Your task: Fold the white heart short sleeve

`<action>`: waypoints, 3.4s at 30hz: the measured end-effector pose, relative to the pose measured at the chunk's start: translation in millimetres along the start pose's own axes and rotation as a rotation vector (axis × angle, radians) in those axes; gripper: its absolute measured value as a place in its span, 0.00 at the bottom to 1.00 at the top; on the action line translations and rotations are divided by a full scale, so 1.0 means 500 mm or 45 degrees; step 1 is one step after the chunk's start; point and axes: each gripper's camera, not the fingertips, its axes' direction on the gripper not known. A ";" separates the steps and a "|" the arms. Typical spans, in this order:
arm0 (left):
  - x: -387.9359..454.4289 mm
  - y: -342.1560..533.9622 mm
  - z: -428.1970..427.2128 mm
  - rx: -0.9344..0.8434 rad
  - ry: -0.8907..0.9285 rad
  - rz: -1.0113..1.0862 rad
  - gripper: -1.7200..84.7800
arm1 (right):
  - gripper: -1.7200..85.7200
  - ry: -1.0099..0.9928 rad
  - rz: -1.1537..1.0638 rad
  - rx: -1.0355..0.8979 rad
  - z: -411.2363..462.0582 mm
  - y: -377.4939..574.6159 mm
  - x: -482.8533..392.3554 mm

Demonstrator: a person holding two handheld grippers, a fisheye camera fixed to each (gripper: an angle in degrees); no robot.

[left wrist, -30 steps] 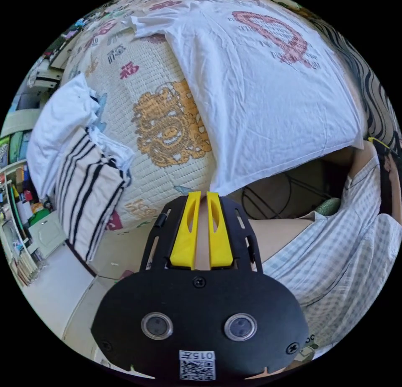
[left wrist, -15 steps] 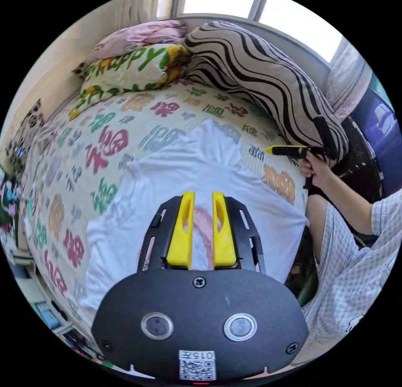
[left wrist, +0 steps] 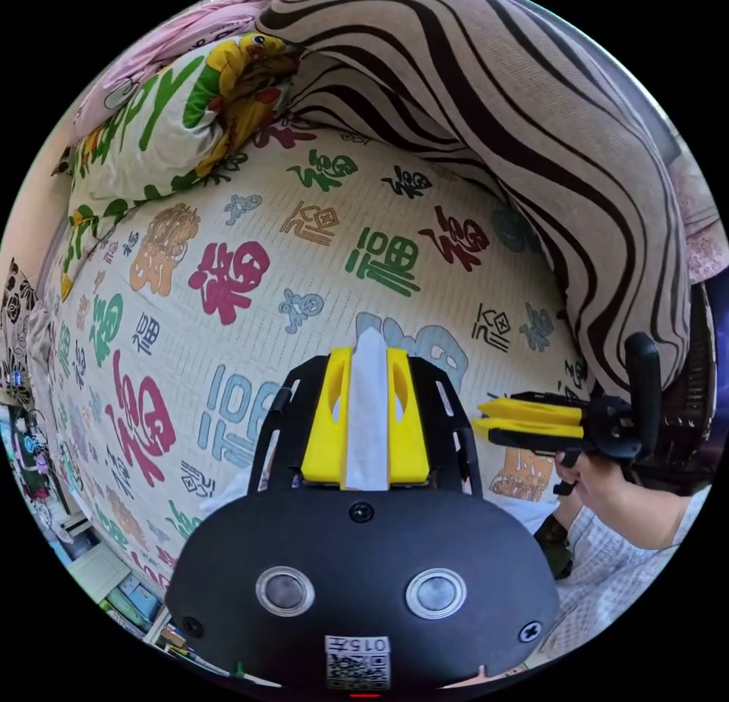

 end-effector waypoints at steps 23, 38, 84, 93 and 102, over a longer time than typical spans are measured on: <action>-0.260 0.314 -0.116 0.504 0.201 -0.302 0.02 | 0.01 -0.028 -0.606 -0.003 0.004 -0.036 -0.248; -0.363 0.576 0.051 0.411 0.330 -0.512 0.02 | 0.07 0.183 -0.784 -0.246 0.223 -0.147 -0.413; -0.354 0.535 0.087 0.281 0.211 -0.568 0.09 | 0.03 0.334 -0.665 -0.296 0.242 -0.105 -0.463; -0.344 0.326 0.150 0.293 0.400 -0.599 0.08 | 0.01 0.294 -0.616 -0.236 0.214 -0.104 -0.435; -0.247 0.252 0.138 0.187 0.191 -0.514 0.06 | 0.01 0.226 -0.534 -0.217 0.194 -0.114 -0.396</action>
